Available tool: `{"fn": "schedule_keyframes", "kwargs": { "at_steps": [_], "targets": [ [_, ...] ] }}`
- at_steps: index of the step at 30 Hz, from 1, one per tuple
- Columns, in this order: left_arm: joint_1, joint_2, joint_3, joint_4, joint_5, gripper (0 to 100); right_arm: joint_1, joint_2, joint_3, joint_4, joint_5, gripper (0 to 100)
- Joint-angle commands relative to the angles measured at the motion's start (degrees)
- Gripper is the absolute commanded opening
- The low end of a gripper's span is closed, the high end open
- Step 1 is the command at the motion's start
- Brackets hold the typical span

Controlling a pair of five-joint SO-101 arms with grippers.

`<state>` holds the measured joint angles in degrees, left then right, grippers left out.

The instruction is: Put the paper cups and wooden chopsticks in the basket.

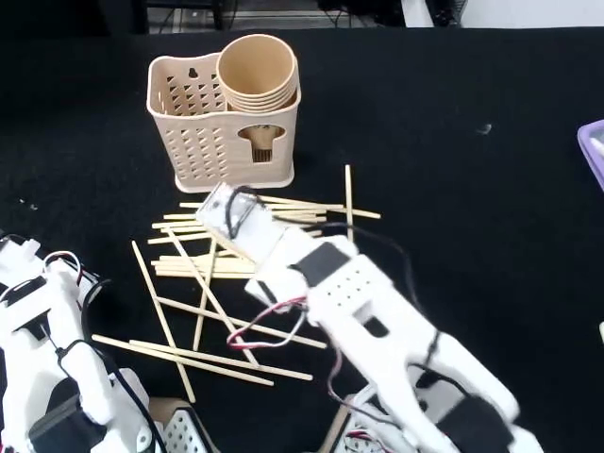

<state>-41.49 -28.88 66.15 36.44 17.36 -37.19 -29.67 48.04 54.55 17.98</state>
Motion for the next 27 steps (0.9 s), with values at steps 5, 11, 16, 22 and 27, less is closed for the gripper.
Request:
{"fn": "schedule_keyframes", "kwargs": {
  "at_steps": [5, 11, 16, 22, 27],
  "targets": [
    [-0.31, -1.67, -0.22, -0.79, 0.53, 16, 1.05, -9.27, -11.21, 4.4, 0.09, 1.0],
    [-0.57, -1.67, -0.22, -0.79, 0.53, 16, 1.05, -4.0, -15.08, 5.27, 0.09, 1.0],
    [-0.57, -1.67, -0.22, -0.79, 0.53, 16, 1.05, 2.68, -7.16, 0.44, 0.26, 1.1],
    [-0.4, -1.67, -0.22, -0.79, 0.53, 16, 1.32, 4.09, 0.4, -5.45, 0.44, 1.3],
    [-0.31, -1.67, -0.22, -0.79, 0.53, 16, 0.35, 5.58, 4.35, -6.95, 0.44, 2.5]
  ]
}}
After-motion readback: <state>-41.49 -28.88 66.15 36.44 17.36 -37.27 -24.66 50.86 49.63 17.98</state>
